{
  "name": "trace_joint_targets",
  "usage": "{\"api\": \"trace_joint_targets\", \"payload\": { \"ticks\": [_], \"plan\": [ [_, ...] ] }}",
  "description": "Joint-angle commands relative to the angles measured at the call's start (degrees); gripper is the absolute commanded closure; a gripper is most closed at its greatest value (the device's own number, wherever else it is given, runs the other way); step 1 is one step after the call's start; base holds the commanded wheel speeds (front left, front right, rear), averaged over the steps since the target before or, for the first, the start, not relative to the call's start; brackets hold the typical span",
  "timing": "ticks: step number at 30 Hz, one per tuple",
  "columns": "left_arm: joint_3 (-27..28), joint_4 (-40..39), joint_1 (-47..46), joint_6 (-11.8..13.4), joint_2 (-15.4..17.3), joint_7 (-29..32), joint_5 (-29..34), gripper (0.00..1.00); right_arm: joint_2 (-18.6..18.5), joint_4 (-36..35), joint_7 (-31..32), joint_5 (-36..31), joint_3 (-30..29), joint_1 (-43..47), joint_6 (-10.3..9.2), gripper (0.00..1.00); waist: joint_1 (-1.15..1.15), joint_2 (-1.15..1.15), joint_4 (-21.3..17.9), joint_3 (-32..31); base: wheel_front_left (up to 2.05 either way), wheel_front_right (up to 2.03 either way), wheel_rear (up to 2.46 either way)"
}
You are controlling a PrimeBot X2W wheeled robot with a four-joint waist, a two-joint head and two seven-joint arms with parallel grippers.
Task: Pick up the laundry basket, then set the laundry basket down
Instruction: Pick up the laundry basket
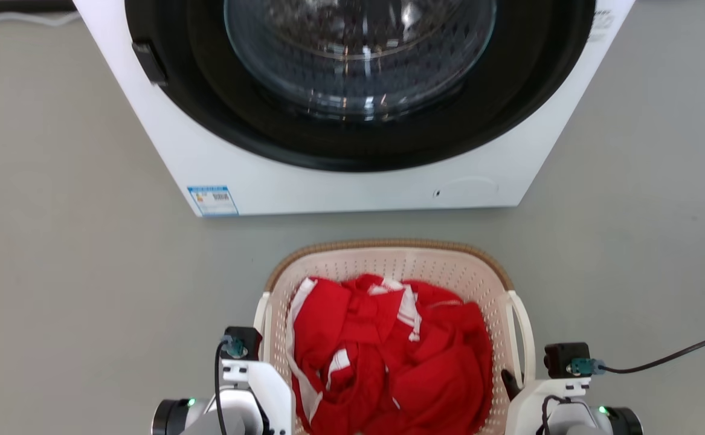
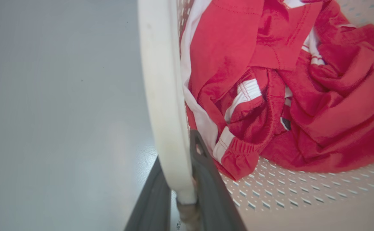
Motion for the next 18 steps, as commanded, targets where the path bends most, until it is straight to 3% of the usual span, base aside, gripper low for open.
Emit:
{"api": "trace_joint_targets", "payload": {
  "ticks": [1,18],
  "plan": [
    [0.40,1.32,0.11,-0.10,3.85,0.19,-0.17,1.00,-2.38,1.12,0.28,0.85,0.99,1.43,0.11,1.00,0.00,0.00,-0.62,-2.36,0.00,0.00,0.00],
    [-1.20,2.79,4.99,-2.37,3.85,4.49,-2.20,1.00,-2.38,2.64,3.21,4.69,3.41,5.40,0.11,1.00,0.00,0.00,-1.67,-10.92,0.00,0.00,0.00]
  ]
}}
